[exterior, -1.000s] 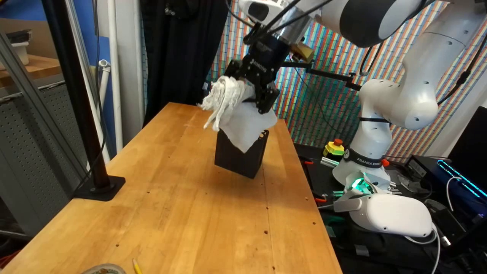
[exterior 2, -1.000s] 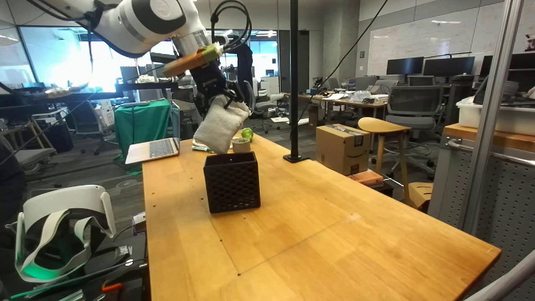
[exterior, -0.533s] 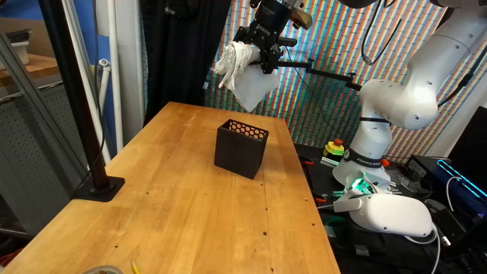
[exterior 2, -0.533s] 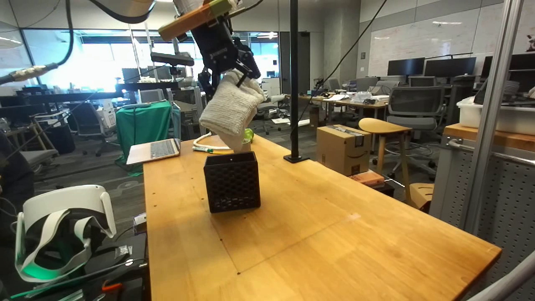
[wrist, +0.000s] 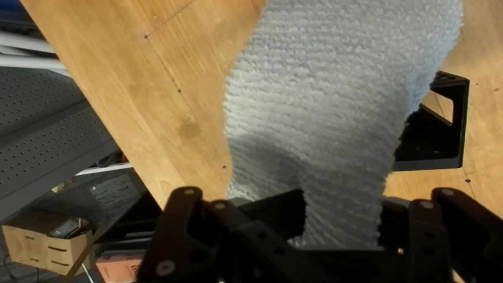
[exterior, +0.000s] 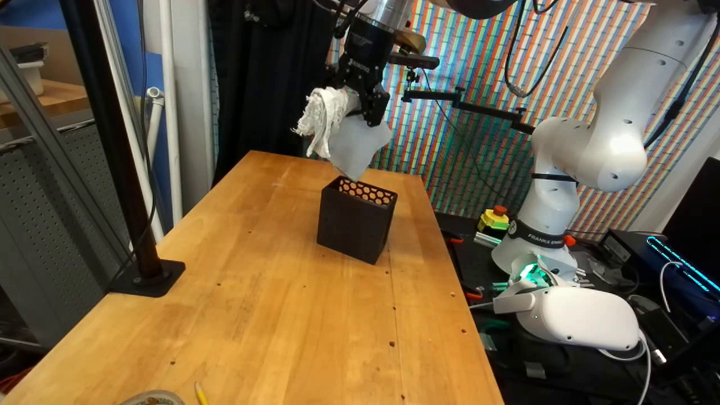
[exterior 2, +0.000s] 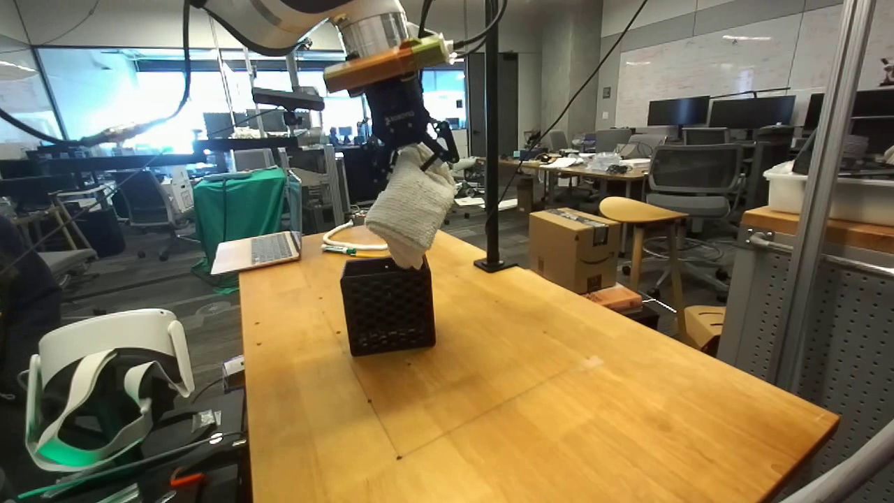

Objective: Pick the cloth and put it in the black box

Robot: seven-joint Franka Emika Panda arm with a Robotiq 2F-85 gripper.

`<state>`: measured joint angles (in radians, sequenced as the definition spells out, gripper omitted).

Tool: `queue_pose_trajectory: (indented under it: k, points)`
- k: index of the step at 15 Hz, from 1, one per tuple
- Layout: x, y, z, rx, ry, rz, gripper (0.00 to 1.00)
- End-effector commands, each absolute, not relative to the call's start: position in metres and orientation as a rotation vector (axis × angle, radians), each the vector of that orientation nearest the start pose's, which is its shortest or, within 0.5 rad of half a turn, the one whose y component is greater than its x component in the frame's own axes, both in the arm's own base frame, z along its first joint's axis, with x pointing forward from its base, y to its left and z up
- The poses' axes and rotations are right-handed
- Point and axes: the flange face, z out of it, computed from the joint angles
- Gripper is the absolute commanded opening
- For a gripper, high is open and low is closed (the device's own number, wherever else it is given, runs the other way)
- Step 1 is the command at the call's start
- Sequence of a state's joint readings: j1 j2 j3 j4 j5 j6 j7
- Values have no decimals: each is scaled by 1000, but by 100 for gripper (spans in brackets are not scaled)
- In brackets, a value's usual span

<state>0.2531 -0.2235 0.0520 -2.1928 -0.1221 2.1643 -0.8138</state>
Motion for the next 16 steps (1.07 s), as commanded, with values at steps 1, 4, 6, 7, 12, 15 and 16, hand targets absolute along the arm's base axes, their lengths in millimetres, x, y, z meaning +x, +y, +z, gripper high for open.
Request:
queue_pose_trajectory:
  k: [1,4,6,7,12,15,16]
  points:
    - [490,152,492,-2767,-1749,-124,2]
    - [479,162,484,-2772,-1713,-17,2]
    - [468,175,480,-2768,-1732,5,2]
    - [462,185,476,-2749,-1759,5,2]
    - [444,203,446,-2720,-1807,48,2]
    - [436,190,429,-2736,-1715,70,2]
    - [435,187,423,-2734,-1686,68,2]
